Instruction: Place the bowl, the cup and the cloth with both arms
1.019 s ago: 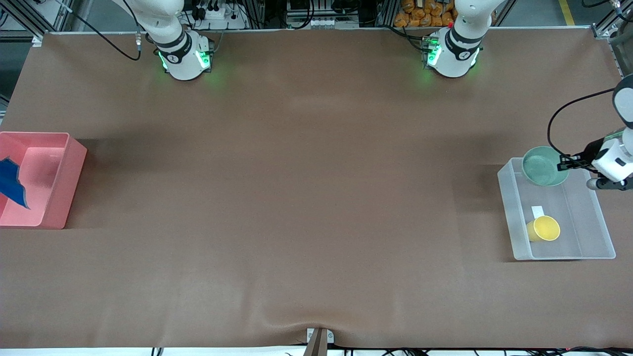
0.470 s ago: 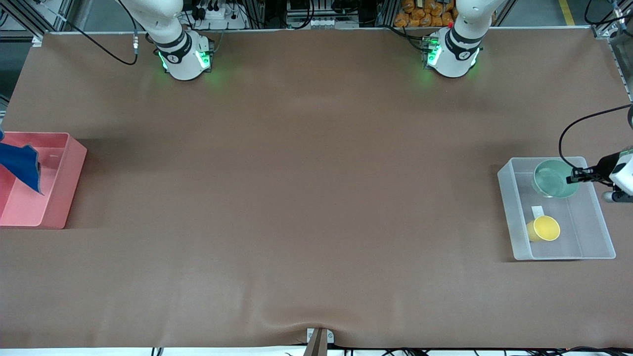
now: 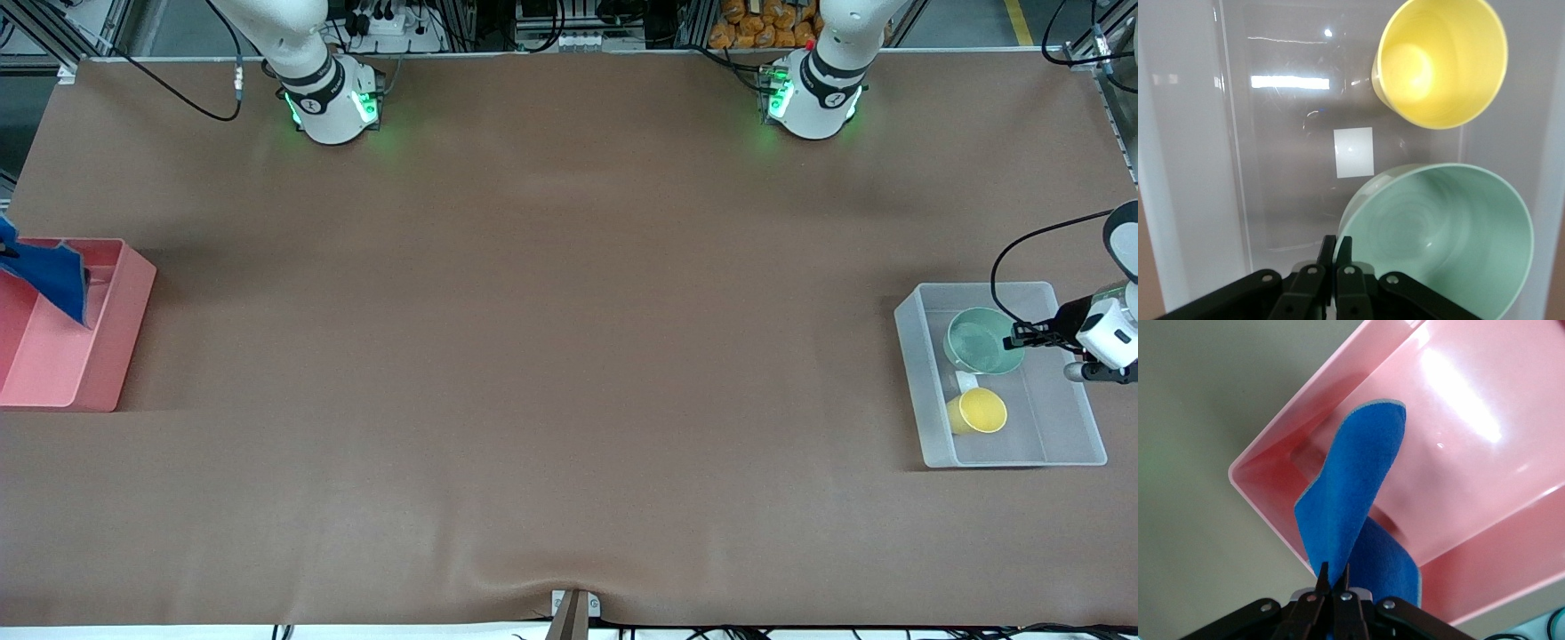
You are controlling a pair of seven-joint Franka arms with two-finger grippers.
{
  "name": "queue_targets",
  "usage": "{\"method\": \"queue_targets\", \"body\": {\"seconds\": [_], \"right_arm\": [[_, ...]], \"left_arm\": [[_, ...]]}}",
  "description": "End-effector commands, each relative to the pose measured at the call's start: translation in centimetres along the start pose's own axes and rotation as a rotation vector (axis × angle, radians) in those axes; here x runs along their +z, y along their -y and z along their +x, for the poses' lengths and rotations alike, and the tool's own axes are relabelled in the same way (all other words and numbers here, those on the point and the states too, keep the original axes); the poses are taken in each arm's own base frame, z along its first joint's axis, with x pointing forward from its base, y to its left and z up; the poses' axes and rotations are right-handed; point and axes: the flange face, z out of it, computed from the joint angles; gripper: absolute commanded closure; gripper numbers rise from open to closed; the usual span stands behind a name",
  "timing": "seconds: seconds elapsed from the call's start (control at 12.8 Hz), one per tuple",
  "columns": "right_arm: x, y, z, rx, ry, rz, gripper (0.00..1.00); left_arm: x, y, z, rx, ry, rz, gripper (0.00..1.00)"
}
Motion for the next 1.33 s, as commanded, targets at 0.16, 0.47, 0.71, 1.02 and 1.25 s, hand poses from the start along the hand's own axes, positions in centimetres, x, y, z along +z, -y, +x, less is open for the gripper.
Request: {"method": "queue_targets", "body": {"seconds": [0.16,0.47,0.71,1.02,1.25], "right_arm": [[3.8,-1.2,-2.9,0.015,-0.031,0.054,1.0],[4.6,-2.1,-3.6,0.05,-0.079,0.034,0.0],[1.3,-2.4,-0.1,0.04,-0.143,0.021,0.0],[-2.8,-1.6,5.8,0.093,-0.14,0.04,0.0],[-6.1,0.0,10.9,0.158,-0.13,0.018,0.0]], "left_arm": [[2.6,1.0,-0.1,0.028,-0.011,0.024,1.0],[4.6,2.3,-0.7,0.039,-0.021,0.048,1.0],[4.4,1.8,-0.4,0.052,-0.022,0.055,0.67],[2.7,0.9,0.2,0.061,-0.034,0.065,0.53],[1.3,0.4,0.6,0.068,-0.033,0.072,0.49]]}}
